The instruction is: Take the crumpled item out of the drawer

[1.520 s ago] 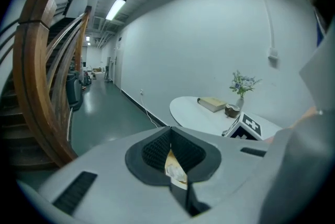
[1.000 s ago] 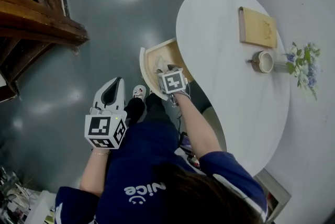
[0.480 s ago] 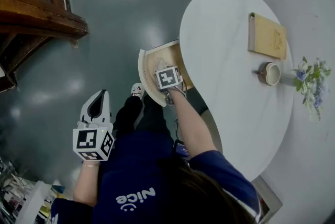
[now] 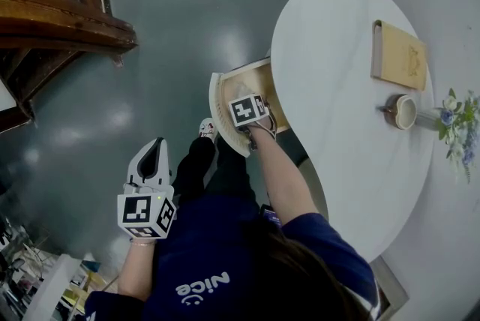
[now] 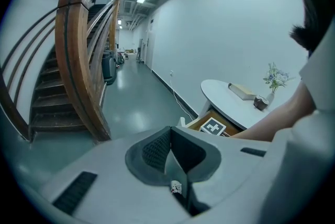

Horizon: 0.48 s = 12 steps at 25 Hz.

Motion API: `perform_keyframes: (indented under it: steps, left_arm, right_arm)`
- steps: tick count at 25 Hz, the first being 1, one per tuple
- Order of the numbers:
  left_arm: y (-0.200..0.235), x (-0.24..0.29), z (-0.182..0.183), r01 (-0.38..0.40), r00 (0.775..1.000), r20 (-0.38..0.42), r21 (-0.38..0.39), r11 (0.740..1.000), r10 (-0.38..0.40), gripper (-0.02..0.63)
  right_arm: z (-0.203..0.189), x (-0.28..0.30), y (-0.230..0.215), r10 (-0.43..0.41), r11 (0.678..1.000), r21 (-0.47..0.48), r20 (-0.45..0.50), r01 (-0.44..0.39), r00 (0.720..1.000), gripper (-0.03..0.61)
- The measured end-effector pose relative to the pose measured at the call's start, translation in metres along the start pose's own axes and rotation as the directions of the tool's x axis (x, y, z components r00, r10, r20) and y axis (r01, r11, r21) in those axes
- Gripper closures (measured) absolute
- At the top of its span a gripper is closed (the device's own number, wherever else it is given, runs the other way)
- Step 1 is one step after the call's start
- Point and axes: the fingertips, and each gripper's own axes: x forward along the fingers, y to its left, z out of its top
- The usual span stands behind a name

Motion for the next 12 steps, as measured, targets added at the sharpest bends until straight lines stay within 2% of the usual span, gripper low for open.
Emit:
perform_keyframes:
  steps: [6,12]
  left_arm:
    - [0.0061,-0.0049,-0.0103,-0.015,1.0,-0.015,-0.023,1.0,0.014,0.609]
    - [0.0037,-0.002,-0.0027,0.005,1.0,0.004,-0.048,0.999,-0.004,0.609]
  right_arm:
    - [0.0004,0.0042,-0.0012,-0.04,0.998,-0.042,-0.026,0.039,0.999,0.387]
    - [0.0011,-0.0028,0.0009,-0.043,0.998,-0.042,0.016,0.044,0.999,0.466]
